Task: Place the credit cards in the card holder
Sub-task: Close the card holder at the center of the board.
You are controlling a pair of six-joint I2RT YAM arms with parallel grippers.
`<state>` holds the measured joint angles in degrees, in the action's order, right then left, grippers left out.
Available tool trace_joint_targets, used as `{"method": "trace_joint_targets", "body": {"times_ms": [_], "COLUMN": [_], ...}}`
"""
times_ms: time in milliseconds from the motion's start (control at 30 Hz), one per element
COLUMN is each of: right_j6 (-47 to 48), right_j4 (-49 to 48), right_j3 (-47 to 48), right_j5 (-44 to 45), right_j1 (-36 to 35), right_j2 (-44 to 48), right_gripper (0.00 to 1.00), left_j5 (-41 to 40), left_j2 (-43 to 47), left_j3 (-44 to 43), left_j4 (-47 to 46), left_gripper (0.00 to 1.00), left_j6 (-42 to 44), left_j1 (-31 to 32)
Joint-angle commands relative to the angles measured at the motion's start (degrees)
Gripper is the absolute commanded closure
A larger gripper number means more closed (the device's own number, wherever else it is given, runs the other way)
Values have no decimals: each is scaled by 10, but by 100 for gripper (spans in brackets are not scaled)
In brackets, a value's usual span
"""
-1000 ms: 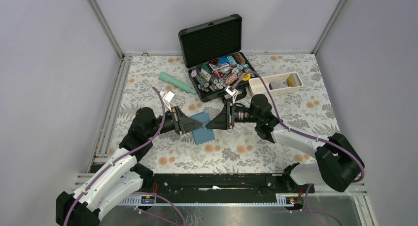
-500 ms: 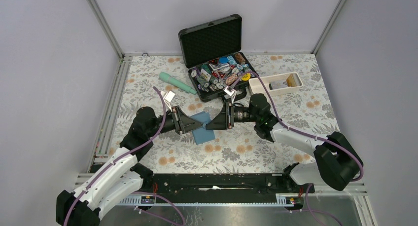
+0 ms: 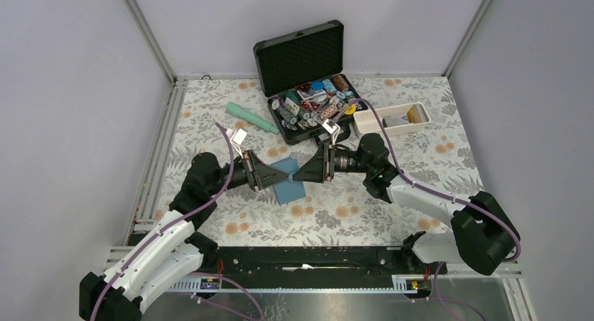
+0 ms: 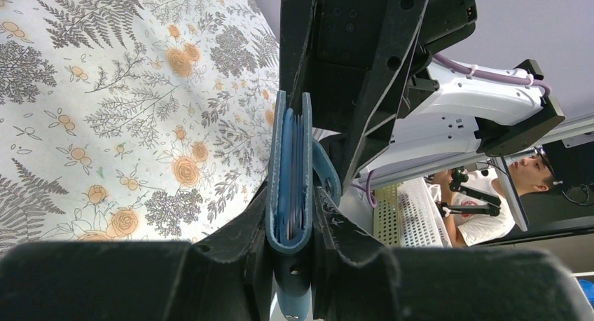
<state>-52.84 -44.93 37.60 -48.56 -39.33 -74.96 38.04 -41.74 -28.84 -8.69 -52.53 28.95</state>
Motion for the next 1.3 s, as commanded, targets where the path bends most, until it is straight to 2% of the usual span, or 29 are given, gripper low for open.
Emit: {"method": "trace_joint_targets", "body": {"times_ms": [0,200,633,1267], "right_j6": [-12,-20,-23,3], "right_j4": [-54,-61,-58,-19], "right_j3": [-4,-1,-2,2], "right_j5": [8,15,-7,-18], "right_j1": [0,0,-1,-5], "right_j2": [16,15,-4,-14], "right_gripper": [51,47,58,62], "left_j5": [19,25,13,4], "left_j2": [5,7,4,2], "left_j3": [-24,-22,-21,-20], "left_j4": [-32,-32,-37,-39], "left_gripper": [100,100,100,100], "left_j6": [1,4,-4,-7], "left_j1": [-2,-2,-2,-2]}}
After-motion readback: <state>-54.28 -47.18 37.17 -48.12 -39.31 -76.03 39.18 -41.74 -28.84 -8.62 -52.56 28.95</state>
